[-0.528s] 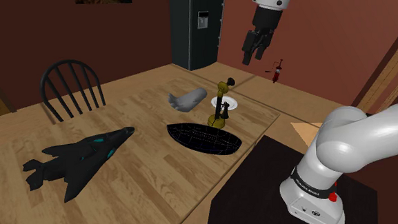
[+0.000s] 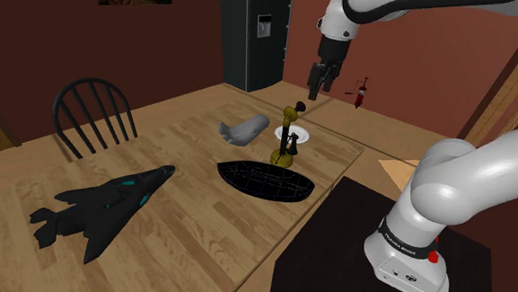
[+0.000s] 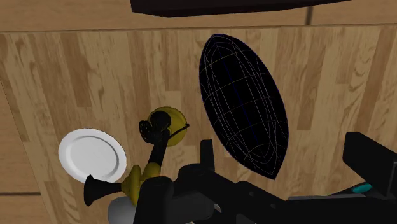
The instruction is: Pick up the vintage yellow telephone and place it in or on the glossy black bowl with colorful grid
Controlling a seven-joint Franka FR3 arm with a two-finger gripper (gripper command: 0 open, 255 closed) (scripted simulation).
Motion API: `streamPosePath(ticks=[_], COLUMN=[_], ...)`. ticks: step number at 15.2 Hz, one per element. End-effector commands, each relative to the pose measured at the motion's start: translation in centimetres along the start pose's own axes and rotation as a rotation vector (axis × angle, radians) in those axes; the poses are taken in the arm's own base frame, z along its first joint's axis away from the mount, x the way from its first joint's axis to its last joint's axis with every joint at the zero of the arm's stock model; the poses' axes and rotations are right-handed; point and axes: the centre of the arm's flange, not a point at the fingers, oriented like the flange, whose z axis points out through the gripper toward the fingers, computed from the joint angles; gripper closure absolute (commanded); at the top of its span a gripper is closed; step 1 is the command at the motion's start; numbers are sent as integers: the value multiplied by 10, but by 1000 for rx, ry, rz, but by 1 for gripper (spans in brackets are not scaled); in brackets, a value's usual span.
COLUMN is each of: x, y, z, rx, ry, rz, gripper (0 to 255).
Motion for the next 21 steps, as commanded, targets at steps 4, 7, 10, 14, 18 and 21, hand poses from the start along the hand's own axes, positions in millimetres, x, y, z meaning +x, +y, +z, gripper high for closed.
streamPosePath(ticks=[4,7,10,14,18,21], x=[22,36,49,68,87,101], y=[27,44,61,84,107,124], z=[54,87,119,162,205,237], rx=[-19,-31,-42,-57,-72,-84], ry=[-9,-15,-21,-30,-38,-45], rz=[-31,-49,-67,-91,-115,-133], gripper=[0,0,0,0,0,0])
